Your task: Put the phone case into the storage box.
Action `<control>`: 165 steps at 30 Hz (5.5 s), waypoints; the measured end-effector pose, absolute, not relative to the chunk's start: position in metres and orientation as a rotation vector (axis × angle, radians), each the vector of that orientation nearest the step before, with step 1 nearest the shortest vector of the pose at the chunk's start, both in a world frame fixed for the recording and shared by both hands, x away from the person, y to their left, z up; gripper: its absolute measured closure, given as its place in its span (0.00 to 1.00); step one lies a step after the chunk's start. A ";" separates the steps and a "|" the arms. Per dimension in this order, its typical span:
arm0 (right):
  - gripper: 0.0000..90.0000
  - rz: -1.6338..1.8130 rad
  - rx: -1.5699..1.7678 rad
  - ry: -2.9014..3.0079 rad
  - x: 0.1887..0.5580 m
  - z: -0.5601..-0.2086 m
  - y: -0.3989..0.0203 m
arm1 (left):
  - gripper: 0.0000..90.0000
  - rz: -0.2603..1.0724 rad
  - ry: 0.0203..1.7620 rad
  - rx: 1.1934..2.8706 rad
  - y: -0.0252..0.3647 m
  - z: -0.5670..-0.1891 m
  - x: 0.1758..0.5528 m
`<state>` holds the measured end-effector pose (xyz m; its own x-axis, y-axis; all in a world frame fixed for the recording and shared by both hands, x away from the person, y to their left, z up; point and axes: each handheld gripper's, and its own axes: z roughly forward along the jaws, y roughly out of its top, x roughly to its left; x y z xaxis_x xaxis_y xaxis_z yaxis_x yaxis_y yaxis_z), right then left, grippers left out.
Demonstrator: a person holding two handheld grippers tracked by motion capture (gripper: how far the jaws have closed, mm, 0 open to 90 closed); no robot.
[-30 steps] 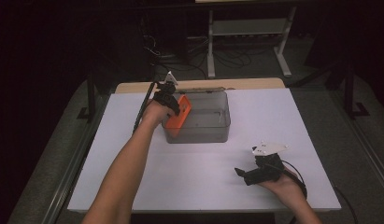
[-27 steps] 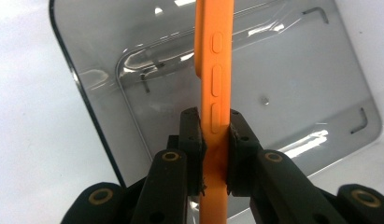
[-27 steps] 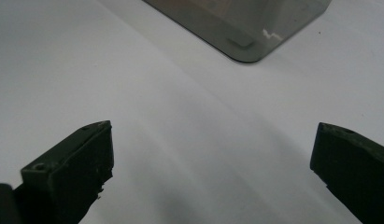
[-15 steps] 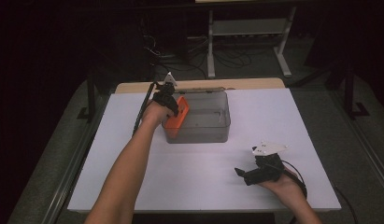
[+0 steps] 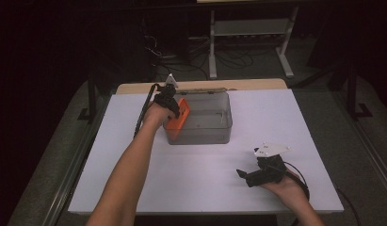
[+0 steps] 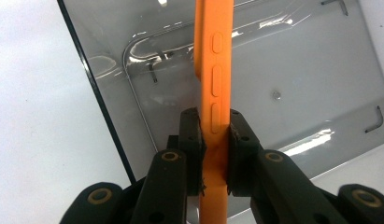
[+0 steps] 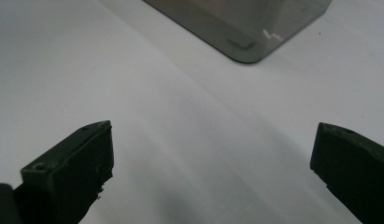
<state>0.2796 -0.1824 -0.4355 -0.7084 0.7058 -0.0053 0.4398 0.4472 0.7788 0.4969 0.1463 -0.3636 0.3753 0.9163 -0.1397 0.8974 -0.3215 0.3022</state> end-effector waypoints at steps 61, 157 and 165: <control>0.00 1.132 0.978 2.377 0.280 -0.436 -0.182 | 0.54 0.175 1.278 2.321 0.151 -0.327 0.490; 0.00 1.120 0.997 2.368 0.279 -0.437 -0.186 | 0.00 0.282 0.714 2.231 0.211 -0.338 0.414; 0.00 1.119 1.003 2.367 0.279 -0.437 -0.186 | 0.00 0.305 0.704 2.218 0.219 -0.344 0.405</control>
